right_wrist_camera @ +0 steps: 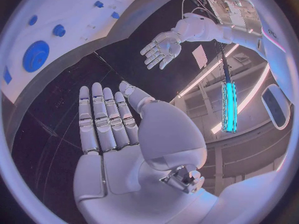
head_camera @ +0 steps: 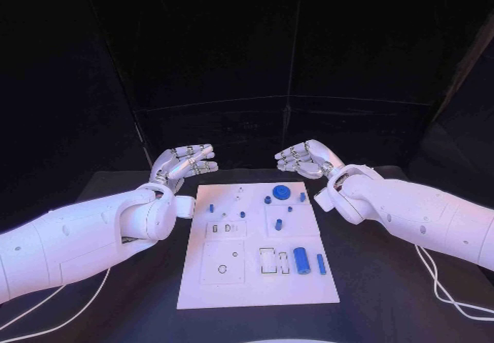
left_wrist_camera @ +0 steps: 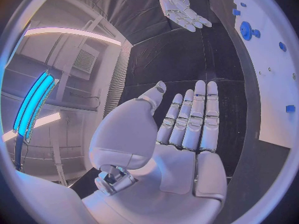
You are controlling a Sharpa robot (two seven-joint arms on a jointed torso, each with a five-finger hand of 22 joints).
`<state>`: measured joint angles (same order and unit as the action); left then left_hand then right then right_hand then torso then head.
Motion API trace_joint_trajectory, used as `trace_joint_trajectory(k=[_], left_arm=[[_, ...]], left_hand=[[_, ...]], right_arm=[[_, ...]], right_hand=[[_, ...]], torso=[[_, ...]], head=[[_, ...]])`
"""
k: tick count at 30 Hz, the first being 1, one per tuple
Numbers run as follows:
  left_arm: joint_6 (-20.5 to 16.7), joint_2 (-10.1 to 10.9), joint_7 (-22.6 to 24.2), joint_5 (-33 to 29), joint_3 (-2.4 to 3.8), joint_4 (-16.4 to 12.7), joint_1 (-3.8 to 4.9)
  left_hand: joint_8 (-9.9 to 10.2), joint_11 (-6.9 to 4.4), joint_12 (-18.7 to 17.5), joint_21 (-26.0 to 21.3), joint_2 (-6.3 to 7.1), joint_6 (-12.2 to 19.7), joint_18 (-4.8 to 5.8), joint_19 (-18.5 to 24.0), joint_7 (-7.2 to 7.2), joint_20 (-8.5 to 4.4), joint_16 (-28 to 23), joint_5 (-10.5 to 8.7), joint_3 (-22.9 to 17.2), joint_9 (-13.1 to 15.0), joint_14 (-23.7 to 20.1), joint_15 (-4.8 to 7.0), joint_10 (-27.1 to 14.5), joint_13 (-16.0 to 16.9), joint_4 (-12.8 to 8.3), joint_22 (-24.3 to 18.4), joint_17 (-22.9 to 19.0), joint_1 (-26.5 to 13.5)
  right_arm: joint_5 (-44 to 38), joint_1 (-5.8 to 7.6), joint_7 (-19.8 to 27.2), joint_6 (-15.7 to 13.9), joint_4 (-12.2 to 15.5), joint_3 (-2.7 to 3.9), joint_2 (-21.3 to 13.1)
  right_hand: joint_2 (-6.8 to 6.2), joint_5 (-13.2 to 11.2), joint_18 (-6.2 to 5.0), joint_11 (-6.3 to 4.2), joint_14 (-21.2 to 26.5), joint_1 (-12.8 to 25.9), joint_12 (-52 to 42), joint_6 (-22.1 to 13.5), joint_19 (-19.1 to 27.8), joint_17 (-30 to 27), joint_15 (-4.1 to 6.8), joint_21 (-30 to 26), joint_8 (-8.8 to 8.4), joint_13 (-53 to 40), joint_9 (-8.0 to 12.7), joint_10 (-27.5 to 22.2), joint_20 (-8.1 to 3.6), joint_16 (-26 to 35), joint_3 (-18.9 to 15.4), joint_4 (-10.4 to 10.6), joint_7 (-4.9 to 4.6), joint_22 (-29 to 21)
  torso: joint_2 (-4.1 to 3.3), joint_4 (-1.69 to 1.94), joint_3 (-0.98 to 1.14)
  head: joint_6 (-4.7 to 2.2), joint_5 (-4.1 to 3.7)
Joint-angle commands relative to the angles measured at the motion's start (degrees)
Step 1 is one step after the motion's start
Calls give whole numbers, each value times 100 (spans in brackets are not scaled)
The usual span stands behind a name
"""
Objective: Assemble the parts on the task board
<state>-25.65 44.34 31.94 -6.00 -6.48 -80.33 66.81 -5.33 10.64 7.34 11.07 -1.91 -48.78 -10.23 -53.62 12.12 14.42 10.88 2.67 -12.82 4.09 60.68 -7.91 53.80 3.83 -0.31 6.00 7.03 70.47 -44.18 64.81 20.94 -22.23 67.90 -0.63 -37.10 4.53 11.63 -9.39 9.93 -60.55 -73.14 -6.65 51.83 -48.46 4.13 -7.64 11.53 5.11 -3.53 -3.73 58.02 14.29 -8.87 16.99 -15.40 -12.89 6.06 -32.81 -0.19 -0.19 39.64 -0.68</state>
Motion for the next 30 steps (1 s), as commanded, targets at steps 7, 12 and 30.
trace_joint_trajectory(k=[7, 12, 30], left_arm=[[561, 266, -34, -1, 2, -461, 92], [716, 429, -77, -1, 3, -694, 123], [1067, 743, -134, 0, 2, -1320, 143]], left_hand=[[-137, -142, 128, 133, -15, -459, -38, -520, 34, -194, 247, 17, -54, -5, 575, 189, 503, 17, -4, 34, 230, 65], [-130, -151, 112, 134, -11, -475, -35, -564, 26, -211, 255, 17, -73, -15, 606, 202, 524, 9, -16, 31, 261, 79], [-123, -161, 94, 125, 10, -500, -31, -602, 16, -227, 259, 17, -86, -23, 630, 213, 557, 3, -33, 23, 298, 85]], right_arm=[[-2251, 215, -983, 146, 199, 6, -164], [-3353, 271, -1604, 425, 374, 7, -204], [-4978, 330, -2342, 641, 574, 12, -94]], right_hand=[[-352, 80, -114, -379, -2263, -53, 28, 565, -1613, 543, 649, 1374, -82, -45, -12, 1079, -763, -918, -52, -47, 220, 649], [-476, 234, -94, -506, -2589, -76, 43, 691, -1796, 953, 784, 2012, -105, -72, -10, 1323, -952, -1513, -197, -43, 308, 1036], [-731, 444, -99, -556, -2591, 228, 87, 430, -2043, 3897, 846, 3038, -131, -183, -10, 1057, -962, -4936, -418, 201, 419, 1628]], torso=[[-323, 42, -49], [-431, 77, -72], [-687, 132, -70]], head=[[-60, -23], [-76, -27], [-134, -49]])
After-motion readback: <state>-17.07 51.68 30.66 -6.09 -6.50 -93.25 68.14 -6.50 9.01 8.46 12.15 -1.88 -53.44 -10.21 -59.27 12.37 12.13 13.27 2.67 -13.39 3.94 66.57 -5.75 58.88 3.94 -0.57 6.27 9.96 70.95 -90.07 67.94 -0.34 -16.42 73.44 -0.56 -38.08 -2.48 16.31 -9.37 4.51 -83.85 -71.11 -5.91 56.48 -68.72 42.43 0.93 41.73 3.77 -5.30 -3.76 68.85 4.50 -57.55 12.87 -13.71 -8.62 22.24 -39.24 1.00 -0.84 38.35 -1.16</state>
